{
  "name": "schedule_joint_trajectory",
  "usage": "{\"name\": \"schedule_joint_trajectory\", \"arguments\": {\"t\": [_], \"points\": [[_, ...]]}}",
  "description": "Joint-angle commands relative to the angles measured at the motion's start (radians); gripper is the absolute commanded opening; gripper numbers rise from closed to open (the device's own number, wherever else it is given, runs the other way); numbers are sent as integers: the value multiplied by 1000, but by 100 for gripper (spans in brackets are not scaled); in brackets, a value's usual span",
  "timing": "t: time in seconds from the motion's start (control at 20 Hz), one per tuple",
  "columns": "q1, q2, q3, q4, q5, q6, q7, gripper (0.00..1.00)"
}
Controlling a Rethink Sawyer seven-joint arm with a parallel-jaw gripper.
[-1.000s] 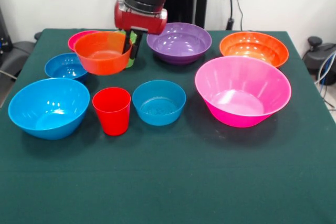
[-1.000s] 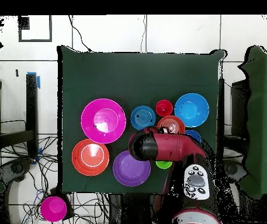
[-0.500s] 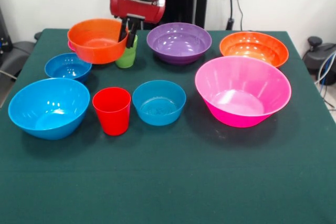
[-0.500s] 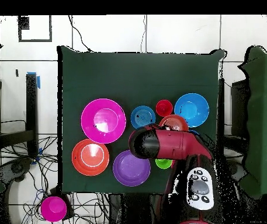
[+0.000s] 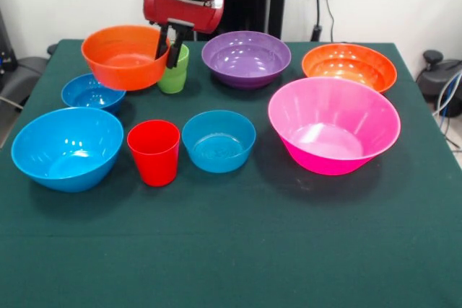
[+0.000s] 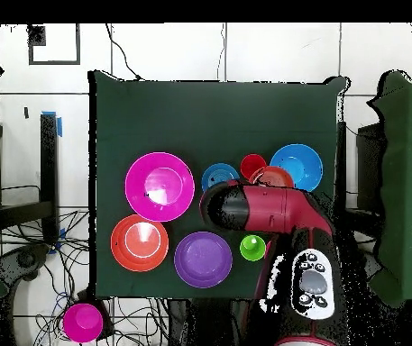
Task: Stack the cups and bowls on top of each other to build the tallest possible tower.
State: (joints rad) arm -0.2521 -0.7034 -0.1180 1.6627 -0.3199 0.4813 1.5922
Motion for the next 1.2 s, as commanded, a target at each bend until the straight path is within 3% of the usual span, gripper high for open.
{"name": "schedule_joint_trajectory", "arguments": {"t": [0.05, 0.6, 1.2], "points": [[-8, 71, 107, -129, -8, 93, -1, 0], [-5, 118, 109, -215, -5, 109, -2, 0], [-2, 215, 112, -283, -12, 60, 16, 0]]}}
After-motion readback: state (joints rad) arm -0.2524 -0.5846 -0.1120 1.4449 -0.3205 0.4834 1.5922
